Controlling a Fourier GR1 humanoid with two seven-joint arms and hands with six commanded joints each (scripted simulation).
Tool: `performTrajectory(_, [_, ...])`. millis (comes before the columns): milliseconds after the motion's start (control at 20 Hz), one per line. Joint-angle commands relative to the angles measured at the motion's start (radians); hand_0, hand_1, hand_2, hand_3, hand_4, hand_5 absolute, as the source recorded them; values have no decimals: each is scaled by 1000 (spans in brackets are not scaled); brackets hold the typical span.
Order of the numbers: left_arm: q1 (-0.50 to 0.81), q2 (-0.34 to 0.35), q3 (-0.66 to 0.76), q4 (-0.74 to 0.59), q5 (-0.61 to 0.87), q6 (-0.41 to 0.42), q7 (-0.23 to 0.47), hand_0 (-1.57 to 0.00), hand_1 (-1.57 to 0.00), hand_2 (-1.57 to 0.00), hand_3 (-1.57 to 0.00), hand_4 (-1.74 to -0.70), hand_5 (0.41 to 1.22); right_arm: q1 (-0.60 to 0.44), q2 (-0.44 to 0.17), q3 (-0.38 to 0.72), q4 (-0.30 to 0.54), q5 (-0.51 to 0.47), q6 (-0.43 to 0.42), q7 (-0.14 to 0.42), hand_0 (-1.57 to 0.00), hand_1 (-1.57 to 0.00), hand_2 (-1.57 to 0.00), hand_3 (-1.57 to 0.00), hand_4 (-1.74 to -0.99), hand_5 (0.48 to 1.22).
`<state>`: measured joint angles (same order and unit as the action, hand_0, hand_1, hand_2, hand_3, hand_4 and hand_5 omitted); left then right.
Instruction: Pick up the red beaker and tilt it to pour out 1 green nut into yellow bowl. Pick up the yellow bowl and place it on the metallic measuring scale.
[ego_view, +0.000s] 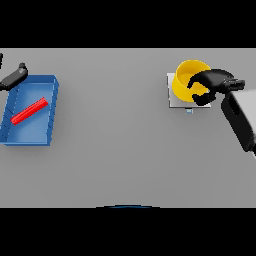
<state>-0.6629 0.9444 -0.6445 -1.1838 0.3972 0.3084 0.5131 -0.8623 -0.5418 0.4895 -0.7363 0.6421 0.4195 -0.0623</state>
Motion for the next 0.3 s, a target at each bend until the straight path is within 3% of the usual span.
performTrajectory(0, [-4, -5, 0, 13, -3, -1, 0, 1, 1, 1, 1, -856, 772, 6, 5, 6, 0, 5, -6, -1, -152, -114, -182, -397, -1452, 818])
performTrajectory(250, [1, 4, -4, -8, -7, 13, 15, 1, 1, 1, 1, -851, 768, 5, -5, 13, 2, 12, -6, -25, -49, -37, -59, -263, -1414, 796])
